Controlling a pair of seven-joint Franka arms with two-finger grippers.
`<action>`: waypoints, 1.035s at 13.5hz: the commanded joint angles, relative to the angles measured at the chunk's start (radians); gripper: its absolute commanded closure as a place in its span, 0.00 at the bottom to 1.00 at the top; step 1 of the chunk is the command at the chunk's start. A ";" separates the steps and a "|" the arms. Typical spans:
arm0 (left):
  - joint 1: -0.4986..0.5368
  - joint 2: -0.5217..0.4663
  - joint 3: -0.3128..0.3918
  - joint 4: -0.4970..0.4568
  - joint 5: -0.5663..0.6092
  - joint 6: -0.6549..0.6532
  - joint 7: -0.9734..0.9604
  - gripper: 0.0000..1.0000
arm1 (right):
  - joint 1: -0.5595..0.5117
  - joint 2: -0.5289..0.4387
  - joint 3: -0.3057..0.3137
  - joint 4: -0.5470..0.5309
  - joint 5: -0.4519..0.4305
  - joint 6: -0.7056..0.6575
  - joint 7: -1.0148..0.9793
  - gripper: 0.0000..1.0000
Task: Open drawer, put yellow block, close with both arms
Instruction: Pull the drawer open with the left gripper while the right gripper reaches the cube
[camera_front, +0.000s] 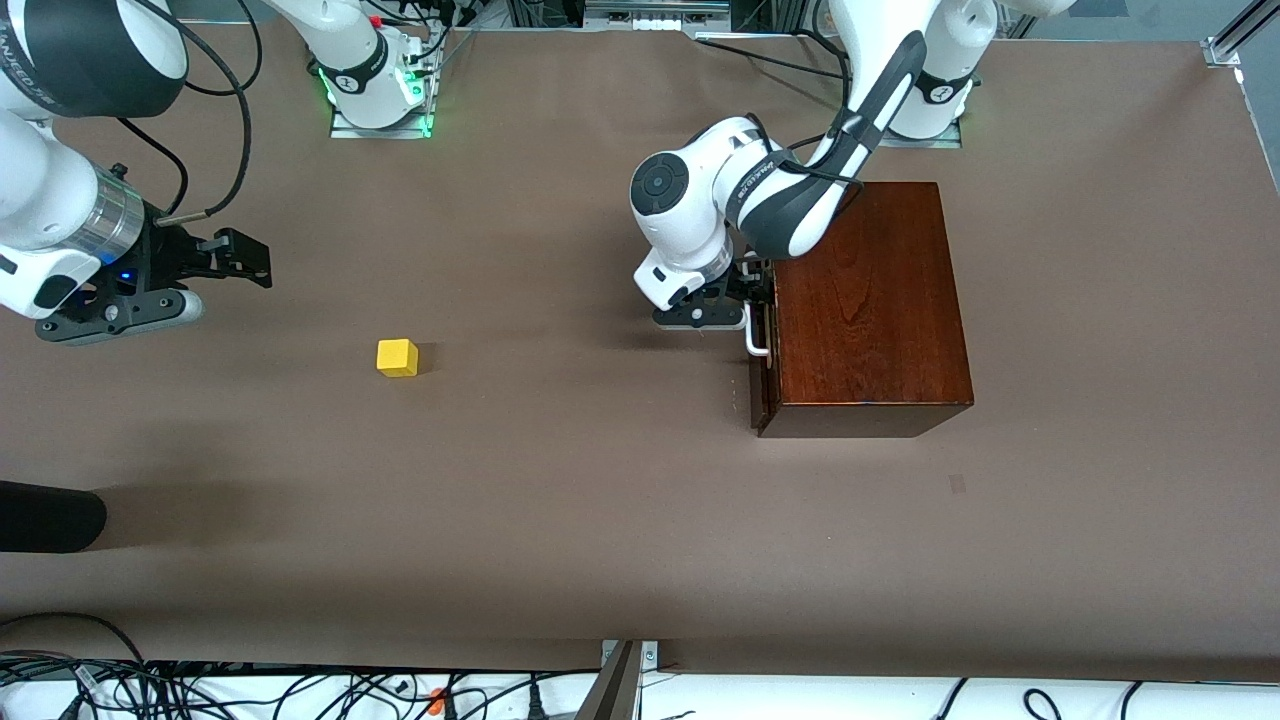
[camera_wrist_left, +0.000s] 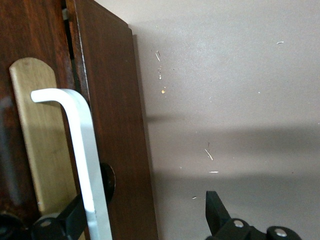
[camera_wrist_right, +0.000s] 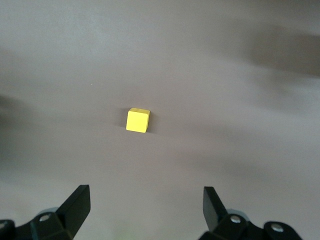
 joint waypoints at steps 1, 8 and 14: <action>-0.009 0.000 0.002 0.001 0.031 0.037 -0.024 0.00 | -0.009 0.015 0.005 0.024 -0.004 -0.016 -0.020 0.00; -0.024 0.044 0.000 0.053 0.016 0.049 -0.032 0.00 | -0.015 0.041 0.005 0.029 -0.006 -0.025 -0.025 0.00; -0.038 0.075 -0.003 0.105 0.013 0.050 -0.044 0.00 | -0.027 0.047 0.003 0.029 -0.001 -0.014 -0.046 0.00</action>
